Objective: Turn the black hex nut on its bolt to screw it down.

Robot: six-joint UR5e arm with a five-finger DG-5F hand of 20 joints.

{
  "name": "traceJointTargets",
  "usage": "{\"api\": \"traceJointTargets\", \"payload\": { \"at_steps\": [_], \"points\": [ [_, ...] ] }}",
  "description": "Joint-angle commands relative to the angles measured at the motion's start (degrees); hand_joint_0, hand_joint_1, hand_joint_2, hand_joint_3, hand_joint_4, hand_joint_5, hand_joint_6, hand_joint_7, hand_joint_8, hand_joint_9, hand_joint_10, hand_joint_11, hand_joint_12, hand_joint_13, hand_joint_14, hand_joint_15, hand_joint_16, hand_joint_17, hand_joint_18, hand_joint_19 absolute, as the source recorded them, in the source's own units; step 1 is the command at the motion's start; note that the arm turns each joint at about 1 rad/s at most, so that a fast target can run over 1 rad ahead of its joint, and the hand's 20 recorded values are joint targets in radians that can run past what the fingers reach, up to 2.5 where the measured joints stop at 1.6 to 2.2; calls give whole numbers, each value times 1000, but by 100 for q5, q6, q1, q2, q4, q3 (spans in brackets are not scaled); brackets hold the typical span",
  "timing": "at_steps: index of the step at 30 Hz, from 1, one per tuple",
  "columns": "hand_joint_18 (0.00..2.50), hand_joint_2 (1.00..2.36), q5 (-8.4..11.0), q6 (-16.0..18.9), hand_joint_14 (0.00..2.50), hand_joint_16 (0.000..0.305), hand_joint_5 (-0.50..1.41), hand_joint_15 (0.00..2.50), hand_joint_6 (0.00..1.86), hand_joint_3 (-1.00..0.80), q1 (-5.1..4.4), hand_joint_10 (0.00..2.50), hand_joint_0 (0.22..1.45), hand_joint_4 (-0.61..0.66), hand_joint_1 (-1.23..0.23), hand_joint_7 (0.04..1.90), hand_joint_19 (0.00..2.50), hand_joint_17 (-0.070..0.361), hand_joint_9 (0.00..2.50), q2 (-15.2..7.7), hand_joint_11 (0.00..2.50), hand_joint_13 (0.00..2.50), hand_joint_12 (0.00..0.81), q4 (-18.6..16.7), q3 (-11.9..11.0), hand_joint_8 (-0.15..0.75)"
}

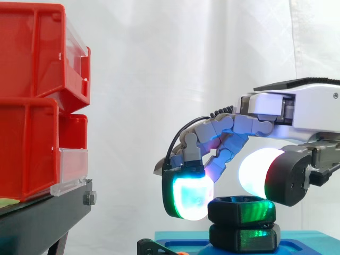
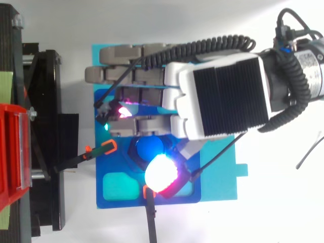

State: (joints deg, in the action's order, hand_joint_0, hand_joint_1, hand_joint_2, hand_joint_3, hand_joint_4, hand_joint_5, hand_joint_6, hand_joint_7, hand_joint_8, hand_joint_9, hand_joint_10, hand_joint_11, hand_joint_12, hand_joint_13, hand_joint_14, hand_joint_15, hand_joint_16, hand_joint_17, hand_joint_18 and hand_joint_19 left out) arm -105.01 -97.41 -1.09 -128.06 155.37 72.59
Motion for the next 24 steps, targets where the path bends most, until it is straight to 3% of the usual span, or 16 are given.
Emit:
{"api": "traceJointTargets", "payload": {
  "at_steps": [1,5,9,11,17,21,23,24],
  "points": [
    [453,1000,-213,-15,0,48,-30,21,615,-500,153,8,492,152,-169,1269,212,107,985,0,209,567,293,-24,-8,262],
    [456,1000,-397,3,0,48,-30,11,605,-500,250,7,492,159,-169,1278,209,108,976,9,196,564,293,-77,-8,261],
    [453,1000,-555,11,0,48,-28,0,580,-500,258,7,492,153,-169,1314,210,107,955,9,175,553,288,-156,-43,244],
    [453,1000,-652,64,0,48,-27,0,567,-500,215,7,492,160,-169,1333,208,107,938,0,147,548,286,-217,-175,235],
    [447,1000,-634,126,0,47,-21,0,510,-500,56,6,492,165,-167,1405,209,107,927,9,142,544,283,-358,-210,230],
    [445,1000,-388,126,0,47,-29,0,502,-500,-119,6,492,163,-167,1325,200,107,928,0,154,540,283,-578,-210,228],
    [445,1000,-283,126,0,47,-32,0,502,-500,-172,8,491,163,-165,1302,207,107,929,0,159,535,282,-551,-210,228],
    [446,1000,-160,126,0,48,-35,0,502,-500,-242,7,490,176,-164,1283,206,107,928,0,165,535,284,-472,-210,227]
  ]
}}
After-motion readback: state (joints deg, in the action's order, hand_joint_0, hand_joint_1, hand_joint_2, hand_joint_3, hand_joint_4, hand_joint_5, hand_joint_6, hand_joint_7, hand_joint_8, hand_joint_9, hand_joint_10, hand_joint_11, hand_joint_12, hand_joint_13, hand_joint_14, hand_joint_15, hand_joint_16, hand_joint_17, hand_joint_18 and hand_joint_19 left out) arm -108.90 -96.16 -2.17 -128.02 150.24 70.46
